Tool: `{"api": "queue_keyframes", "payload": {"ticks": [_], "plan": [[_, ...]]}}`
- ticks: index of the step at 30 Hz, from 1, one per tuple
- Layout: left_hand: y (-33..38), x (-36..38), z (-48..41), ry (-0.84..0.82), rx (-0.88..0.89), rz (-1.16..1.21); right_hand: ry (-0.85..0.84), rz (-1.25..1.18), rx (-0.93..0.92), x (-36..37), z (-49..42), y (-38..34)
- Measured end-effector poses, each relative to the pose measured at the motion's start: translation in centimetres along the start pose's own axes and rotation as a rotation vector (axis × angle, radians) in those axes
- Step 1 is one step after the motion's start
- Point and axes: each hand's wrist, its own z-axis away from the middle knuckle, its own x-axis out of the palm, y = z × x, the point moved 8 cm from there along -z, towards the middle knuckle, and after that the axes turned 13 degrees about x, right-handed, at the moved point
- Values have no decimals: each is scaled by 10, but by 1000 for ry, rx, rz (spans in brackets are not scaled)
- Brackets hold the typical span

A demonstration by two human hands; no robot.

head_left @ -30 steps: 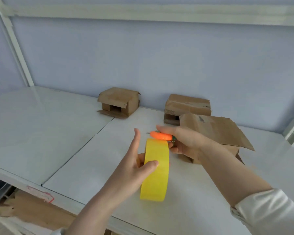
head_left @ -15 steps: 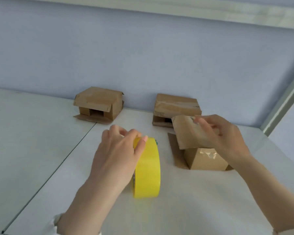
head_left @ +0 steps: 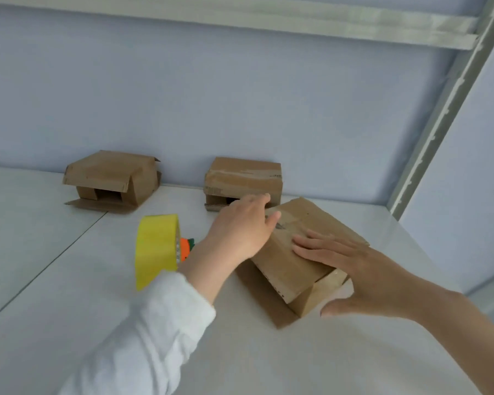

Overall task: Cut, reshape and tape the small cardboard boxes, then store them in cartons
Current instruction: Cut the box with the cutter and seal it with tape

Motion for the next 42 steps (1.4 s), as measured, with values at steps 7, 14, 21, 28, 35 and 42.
{"api": "queue_keyframes", "payload": {"ticks": [7, 14, 21, 28, 35, 42], "plan": [[-8, 45, 8, -22, -222, 119, 353, -386, 270, 6, 24, 21], [-4, 36, 48, -66, -308, 163, 117, -950, 570, 7, 33, 45], [25, 42, -27, -128, -32, 12, 102, 3, 501, -15, -35, 22], [20, 65, -35, -277, -36, -152, -79, 63, 584, 6, -44, 32], [26, 74, -30, -250, 76, -209, -48, 193, 571, 14, -41, 27], [29, 55, -39, -312, 118, -237, -58, 59, 579, -2, -44, 31]]}}
